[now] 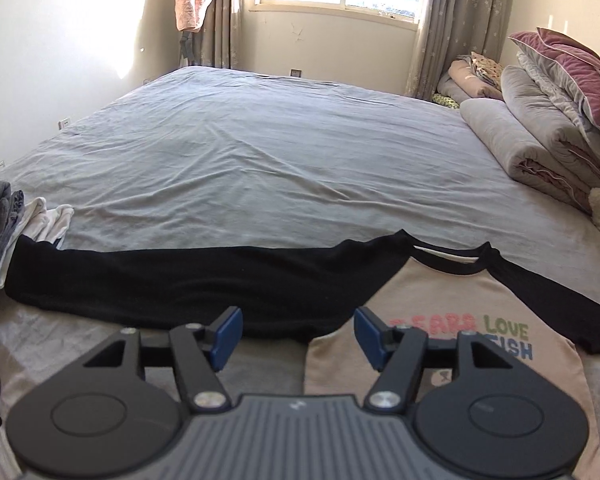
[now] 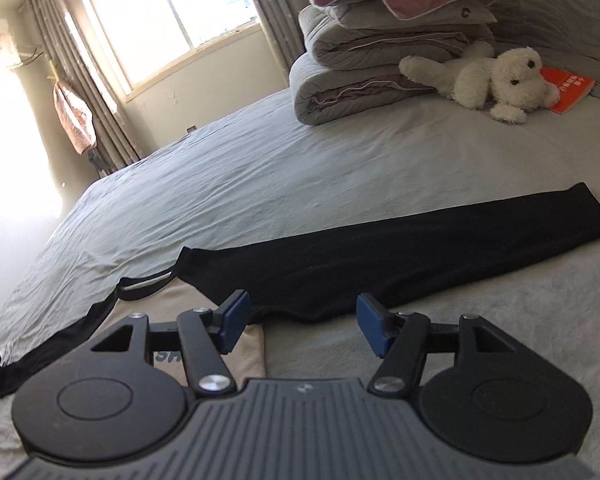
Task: Fold clothes
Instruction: 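Move the right tool to the first black sleeve cuff and grasp it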
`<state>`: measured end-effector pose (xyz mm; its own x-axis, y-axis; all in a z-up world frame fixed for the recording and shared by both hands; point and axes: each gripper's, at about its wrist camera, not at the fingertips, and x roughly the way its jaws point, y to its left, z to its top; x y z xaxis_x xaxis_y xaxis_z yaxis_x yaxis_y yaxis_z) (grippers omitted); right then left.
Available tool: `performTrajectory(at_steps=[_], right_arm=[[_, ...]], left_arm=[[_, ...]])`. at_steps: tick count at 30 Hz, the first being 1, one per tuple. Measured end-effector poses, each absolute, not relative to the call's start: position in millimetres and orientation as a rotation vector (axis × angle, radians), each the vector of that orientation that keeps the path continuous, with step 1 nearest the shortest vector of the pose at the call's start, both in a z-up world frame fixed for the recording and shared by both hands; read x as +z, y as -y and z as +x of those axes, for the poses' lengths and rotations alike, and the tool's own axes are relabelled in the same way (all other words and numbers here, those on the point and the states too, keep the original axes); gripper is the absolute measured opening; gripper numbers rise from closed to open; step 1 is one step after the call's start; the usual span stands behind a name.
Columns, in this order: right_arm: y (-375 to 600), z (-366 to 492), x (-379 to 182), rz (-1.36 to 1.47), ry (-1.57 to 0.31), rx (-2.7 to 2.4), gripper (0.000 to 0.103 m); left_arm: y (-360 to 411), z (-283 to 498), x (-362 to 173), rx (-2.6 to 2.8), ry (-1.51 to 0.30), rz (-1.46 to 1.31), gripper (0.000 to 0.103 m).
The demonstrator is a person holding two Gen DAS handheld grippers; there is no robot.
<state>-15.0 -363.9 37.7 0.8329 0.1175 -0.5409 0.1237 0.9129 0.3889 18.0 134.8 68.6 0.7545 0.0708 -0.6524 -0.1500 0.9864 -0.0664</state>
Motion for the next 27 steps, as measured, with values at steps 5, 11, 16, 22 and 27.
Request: performTrajectory(at_steps=[5, 11, 16, 22, 27], right_arm=[[390, -14, 30, 0.535, -0.602, -0.138, 0.064], [412, -12, 13, 0.618, -0.647, -0.272, 0.065], [431, -2, 3, 0.628, -0.612, -0.335, 0.065], [456, 5, -16, 0.68, -0.558, -0.414, 0.065], [467, 12, -28, 0.661, -0.525, -0.449, 0.065]], left_arm=[[-95, 13, 48, 0.09, -0.723, -0.038, 0.068], [-65, 19, 12, 0.037, -0.766, 0.03, 0.074], [-46, 26, 2, 0.001, -0.72, 0.076, 0.081], [-35, 40, -3, -0.032, -0.675, 0.048, 0.09], [-41, 56, -9, -0.017, -0.685, -0.031, 0.09]])
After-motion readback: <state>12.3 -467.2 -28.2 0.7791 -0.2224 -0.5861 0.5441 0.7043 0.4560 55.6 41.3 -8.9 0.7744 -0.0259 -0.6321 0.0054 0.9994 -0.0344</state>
